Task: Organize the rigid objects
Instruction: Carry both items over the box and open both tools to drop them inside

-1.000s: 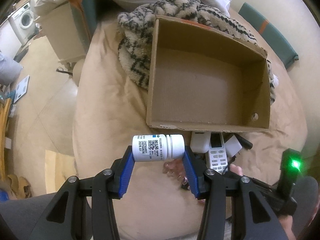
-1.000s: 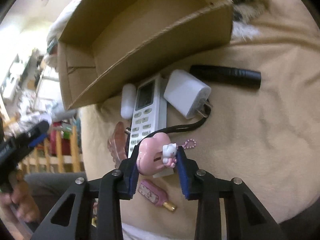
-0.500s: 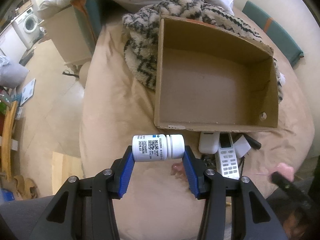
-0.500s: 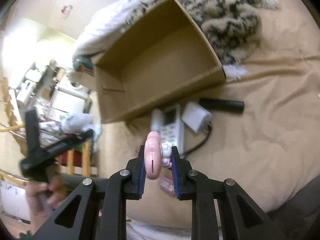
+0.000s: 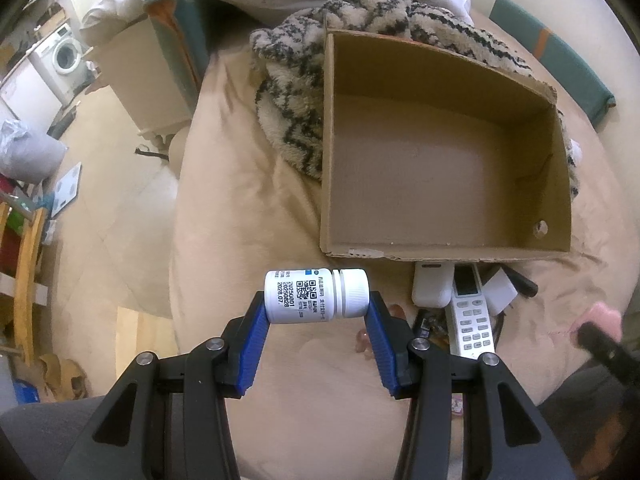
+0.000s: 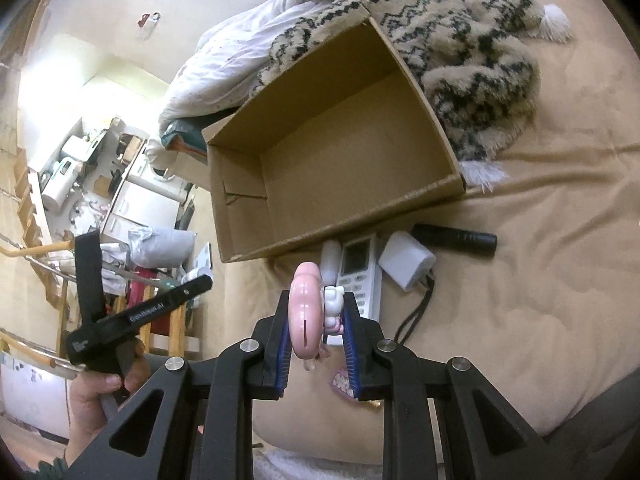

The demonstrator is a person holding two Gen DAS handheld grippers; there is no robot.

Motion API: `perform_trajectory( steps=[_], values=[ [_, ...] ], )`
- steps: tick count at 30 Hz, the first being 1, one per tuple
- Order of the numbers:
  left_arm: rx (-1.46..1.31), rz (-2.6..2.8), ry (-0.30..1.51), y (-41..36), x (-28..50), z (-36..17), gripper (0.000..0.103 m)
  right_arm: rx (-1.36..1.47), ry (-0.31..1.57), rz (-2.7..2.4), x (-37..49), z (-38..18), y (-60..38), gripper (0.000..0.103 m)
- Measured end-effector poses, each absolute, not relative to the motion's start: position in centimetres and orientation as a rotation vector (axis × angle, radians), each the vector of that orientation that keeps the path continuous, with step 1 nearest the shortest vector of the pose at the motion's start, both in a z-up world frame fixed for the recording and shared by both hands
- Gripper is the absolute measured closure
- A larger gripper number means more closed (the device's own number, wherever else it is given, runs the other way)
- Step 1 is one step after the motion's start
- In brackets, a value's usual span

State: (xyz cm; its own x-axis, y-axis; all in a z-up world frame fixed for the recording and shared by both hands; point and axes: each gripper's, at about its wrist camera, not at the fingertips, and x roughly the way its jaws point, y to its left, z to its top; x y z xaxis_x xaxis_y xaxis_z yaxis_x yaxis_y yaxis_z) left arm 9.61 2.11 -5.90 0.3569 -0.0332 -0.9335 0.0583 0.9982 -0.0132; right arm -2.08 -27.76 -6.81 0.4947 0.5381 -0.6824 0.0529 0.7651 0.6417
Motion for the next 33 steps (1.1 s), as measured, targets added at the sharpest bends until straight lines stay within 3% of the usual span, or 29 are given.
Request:
perform_trajectory(
  steps=[13,23,33],
  values=[
    [0.034,-0.024,1.134,2.0,10.1,-4.6,0.059,0.590,0.981,0.365,2.5,-4.3,-28.6,0.079],
    [0.066,-0.077,1.059,-1.7,15.7,-1.5,0.059,0.474,0.954,0.343,7.9,-3.2,-29.2,0.079],
    [0.078,-0.126,1.052,-5.0,19.5,-5.2,0.059,0.358,1.034,0.255,12.2,-6.2,-27.8,0.079]
  ],
)
